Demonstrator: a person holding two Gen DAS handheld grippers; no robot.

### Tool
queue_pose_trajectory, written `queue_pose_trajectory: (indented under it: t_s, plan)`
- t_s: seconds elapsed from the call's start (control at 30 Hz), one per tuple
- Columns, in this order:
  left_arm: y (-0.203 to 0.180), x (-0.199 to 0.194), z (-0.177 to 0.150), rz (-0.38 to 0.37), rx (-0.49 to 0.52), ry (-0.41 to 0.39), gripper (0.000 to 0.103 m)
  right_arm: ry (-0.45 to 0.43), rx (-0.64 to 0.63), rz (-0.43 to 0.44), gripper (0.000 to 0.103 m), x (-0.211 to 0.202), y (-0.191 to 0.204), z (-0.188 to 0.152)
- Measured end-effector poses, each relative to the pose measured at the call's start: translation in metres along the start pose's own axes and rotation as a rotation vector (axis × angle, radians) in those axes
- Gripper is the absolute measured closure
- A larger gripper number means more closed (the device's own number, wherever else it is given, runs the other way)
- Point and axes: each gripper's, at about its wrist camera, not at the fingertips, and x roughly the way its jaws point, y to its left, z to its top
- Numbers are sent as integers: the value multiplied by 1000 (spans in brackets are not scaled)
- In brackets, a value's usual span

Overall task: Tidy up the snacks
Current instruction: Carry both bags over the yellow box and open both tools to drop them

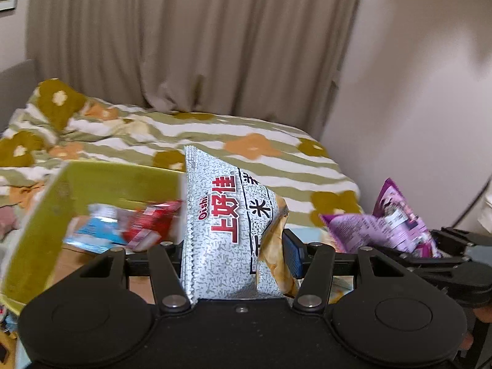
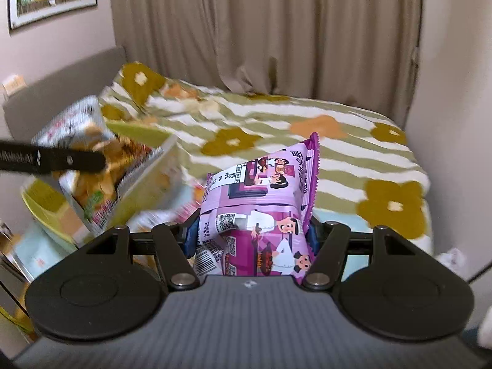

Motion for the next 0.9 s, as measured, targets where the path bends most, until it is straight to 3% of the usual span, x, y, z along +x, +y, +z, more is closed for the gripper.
queue_pose_trajectory:
  t_s: [0.23, 0.4, 0.63, 0.7, 0.73, 0.77, 0.9]
  plan:
    - [86, -3, 10, 68, -39, 24, 43, -10, 23, 62, 25, 37, 76, 38]
    - [142, 17, 3, 86, -56, 86, 43, 26, 72, 74, 25, 75, 125, 53]
    - [195, 56, -11, 46, -52, 185, 42, 94, 118, 45, 25, 118, 175, 55]
    - [203, 64, -14, 58, -44, 204, 32, 115, 129, 33, 25, 126, 184, 52]
    - [206, 66, -16, 64, -35, 207, 13, 126, 137, 31, 25, 129, 189, 50]
    - [207, 66, -18, 72, -21, 204, 3, 132, 142, 29, 25, 133, 192, 49]
    - [211, 57, -25, 75, 16, 184, 2, 161, 142, 13, 24, 139, 204, 43]
